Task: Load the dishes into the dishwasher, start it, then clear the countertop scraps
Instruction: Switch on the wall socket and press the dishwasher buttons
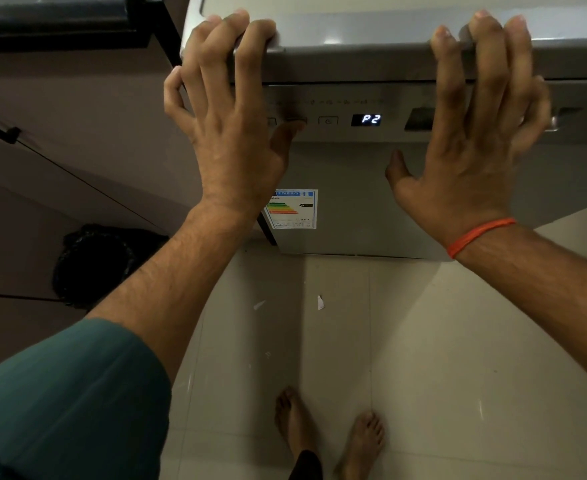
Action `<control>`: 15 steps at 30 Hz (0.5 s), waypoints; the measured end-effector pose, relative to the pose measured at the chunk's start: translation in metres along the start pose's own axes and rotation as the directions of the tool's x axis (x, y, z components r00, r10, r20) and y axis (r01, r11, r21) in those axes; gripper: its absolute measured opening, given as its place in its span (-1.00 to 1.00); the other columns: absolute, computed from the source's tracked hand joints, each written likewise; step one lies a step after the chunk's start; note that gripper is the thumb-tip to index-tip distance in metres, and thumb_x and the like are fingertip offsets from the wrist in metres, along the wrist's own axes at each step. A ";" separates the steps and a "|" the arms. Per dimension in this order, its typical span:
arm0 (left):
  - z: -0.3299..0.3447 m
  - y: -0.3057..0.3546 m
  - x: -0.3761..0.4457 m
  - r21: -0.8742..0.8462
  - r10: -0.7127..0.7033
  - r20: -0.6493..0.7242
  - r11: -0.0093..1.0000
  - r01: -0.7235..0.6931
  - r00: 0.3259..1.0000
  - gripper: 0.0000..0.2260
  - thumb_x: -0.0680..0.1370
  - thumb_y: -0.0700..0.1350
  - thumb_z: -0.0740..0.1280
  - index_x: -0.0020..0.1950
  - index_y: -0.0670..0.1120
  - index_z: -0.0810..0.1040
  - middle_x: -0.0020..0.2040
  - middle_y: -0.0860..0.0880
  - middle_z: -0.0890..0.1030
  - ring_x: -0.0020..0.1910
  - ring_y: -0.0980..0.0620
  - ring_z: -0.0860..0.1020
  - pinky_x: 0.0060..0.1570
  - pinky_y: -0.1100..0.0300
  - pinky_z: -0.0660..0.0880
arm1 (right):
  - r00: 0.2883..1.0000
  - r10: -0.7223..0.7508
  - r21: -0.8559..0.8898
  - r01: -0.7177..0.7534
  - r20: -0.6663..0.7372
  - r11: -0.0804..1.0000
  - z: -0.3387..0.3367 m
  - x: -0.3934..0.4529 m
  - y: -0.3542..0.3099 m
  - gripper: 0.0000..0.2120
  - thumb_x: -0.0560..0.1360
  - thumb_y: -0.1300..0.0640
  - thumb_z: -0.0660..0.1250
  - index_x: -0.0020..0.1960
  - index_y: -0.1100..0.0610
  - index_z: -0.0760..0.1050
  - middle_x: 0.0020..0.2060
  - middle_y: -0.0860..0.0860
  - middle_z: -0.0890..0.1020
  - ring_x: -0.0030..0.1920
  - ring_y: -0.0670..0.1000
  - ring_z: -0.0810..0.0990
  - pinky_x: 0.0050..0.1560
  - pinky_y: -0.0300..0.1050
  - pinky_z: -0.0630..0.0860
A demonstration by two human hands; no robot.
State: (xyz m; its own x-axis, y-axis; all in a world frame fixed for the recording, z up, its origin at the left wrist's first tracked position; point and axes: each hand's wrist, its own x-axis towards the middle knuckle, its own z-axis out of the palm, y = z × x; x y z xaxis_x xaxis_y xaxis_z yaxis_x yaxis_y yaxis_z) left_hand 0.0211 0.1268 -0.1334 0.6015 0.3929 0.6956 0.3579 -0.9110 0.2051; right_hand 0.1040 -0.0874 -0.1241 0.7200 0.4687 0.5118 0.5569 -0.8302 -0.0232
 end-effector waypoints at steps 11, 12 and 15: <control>0.000 0.000 -0.001 0.012 -0.009 0.003 1.000 0.009 1.000 -0.21 0.37 0.15 0.53 0.44 0.15 0.14 0.46 -0.08 0.42 0.49 0.02 0.13 0.40 -0.23 0.26 | 1.000 0.005 0.010 -0.005 -0.009 1.000 0.001 0.001 0.000 -0.09 0.43 -0.17 0.33 0.62 -0.02 -0.07 0.61 0.15 0.08 0.61 0.22 0.00 0.48 0.34 0.11; 0.000 0.000 -0.001 0.014 -0.014 0.005 1.000 0.013 1.000 -0.21 0.37 0.14 0.53 0.44 0.15 0.14 0.46 -0.08 0.42 0.49 0.02 0.13 0.40 -0.22 0.26 | 1.000 0.006 0.011 -0.006 -0.011 1.000 0.001 0.001 0.000 -0.09 0.43 -0.17 0.33 0.62 -0.01 -0.06 0.61 0.15 0.09 0.61 0.22 0.00 0.48 0.35 0.12; -0.001 0.002 -0.001 0.019 -0.023 0.018 1.000 0.023 1.000 -0.22 0.37 0.13 0.52 0.44 0.16 0.13 0.46 -0.08 0.42 0.49 0.01 0.16 0.40 -0.22 0.27 | 1.000 0.004 0.004 -0.004 -0.007 1.000 0.002 0.001 0.000 -0.09 0.43 -0.17 0.32 0.61 -0.02 -0.08 0.61 0.15 0.08 0.61 0.22 0.00 0.48 0.35 0.12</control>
State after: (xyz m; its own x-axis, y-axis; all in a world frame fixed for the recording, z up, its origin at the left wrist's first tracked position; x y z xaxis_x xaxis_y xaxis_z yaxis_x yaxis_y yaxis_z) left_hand 0.0207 0.1246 -0.1335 0.6056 0.4161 0.6784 0.3848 -0.8992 0.2080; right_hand 0.1053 -0.0866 -0.1252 0.7195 0.4634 0.5173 0.5558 -0.8308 -0.0287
